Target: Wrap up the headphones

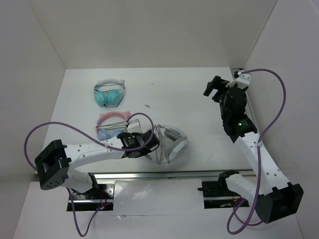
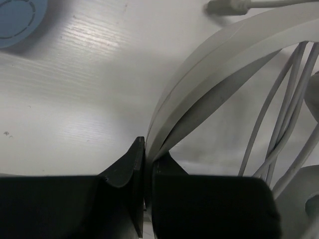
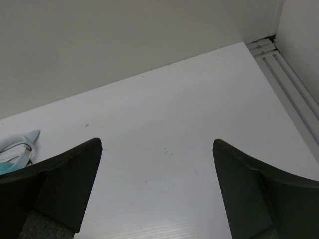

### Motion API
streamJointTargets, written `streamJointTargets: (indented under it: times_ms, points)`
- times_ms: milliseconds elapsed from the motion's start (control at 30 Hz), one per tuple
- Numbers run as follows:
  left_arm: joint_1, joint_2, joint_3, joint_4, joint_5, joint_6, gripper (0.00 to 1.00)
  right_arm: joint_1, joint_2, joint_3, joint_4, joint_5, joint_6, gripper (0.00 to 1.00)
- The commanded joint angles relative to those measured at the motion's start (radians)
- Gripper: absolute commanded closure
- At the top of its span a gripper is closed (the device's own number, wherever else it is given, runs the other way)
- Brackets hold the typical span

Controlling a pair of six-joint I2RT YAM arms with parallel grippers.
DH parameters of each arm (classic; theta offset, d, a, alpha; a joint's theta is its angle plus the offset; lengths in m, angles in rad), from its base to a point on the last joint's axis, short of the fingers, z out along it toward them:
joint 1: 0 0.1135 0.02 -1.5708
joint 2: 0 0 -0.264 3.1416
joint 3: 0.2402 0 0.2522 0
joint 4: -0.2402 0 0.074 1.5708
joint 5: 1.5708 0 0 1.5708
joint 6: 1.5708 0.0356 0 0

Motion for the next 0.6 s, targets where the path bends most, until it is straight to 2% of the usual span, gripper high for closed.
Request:
streamJointTargets:
  times_ms: [0,133,433,567]
  points:
    - [-0.007,0.024,0.012,0.128,0.043,0.033,1.0,0.006,-0.027,0.039,0.0,0.007,-0.007,0.01]
    - [-0.018,0.036,0.001,0.175,0.102,0.046,1.0,0.006,-0.027,0.02,0.011,0.007,-0.007,0.01]
    - [-0.027,0.045,0.001,0.186,0.082,0.03,1.0,0.006,-0.018,0.011,0.031,-0.002,-0.007,0.01]
    - [-0.027,0.045,0.035,0.142,0.082,0.044,1.0,0.006,0.002,0.011,0.031,-0.012,-0.007,0.01]
